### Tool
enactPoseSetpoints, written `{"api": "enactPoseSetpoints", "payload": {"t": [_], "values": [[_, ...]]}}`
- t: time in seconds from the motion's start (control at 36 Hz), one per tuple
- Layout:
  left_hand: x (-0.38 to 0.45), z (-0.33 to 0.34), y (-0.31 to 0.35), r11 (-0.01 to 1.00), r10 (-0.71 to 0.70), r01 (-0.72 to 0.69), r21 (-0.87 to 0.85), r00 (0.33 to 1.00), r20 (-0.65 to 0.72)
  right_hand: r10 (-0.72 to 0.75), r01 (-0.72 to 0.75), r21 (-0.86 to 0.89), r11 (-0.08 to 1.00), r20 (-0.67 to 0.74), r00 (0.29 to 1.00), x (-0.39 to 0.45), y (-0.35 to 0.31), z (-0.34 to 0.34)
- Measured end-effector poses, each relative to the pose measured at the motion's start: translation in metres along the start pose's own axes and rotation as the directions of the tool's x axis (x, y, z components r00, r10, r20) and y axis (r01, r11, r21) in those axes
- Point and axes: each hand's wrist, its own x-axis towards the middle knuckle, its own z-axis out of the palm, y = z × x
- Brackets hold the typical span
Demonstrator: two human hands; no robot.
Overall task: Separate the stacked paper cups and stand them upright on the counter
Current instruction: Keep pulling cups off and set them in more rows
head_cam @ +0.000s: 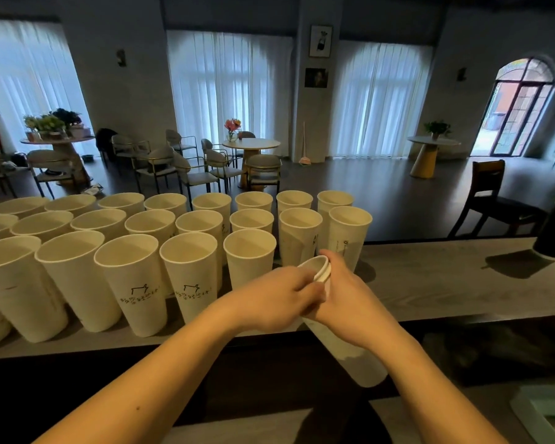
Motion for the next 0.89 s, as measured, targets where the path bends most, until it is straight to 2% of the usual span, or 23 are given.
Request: {"api": "enactPoseSetpoints", "payload": {"t": [0.19, 0.31, 0.56, 0.67, 0.75, 0.89], "values": [[0.006, 0.001, 0.000, 0.994, -0.020, 0.020, -0.104, 1.000, 0.004, -0.034, 0.034, 0.019, 0.999, 0.005, 0.999, -0.005, 0.004, -0.007], [0.011, 0.005, 0.002, 0.999, -0.012, 0.010, -0.042, 0.999, -0.038, -0.044, 0.044, 0.036, 0.998, -0.008, 0.999, -0.007, 0.008, -0.009], [0.017, 0.011, 0.010, 0.999, 0.019, -0.018, 0.044, 0.999, -0.027, -0.051, 0.049, 0.087, 0.995, 0.016, 0.999, -0.010, 0.018, -0.014], [0.016, 0.017, 0.010, 0.986, 0.087, -0.074, 0.147, 0.993, -0.083, -0.063, 0.065, 0.132, 0.989, -0.021, 0.998, -0.011, 0.019, -0.018], [0.011, 0.017, 0.012, 0.993, 0.113, -0.109, 0.045, 0.990, -0.084, -0.077, 0.083, 0.150, 0.985, -0.046, 0.996, -0.012, 0.020, -0.022], [0.005, 0.021, 0.010, 0.987, 0.152, -0.158, -0.021, 0.976, -0.154, -0.077, 0.082, 0.150, 0.985, -0.041, 0.996, -0.012, 0.019, -0.025]]}}
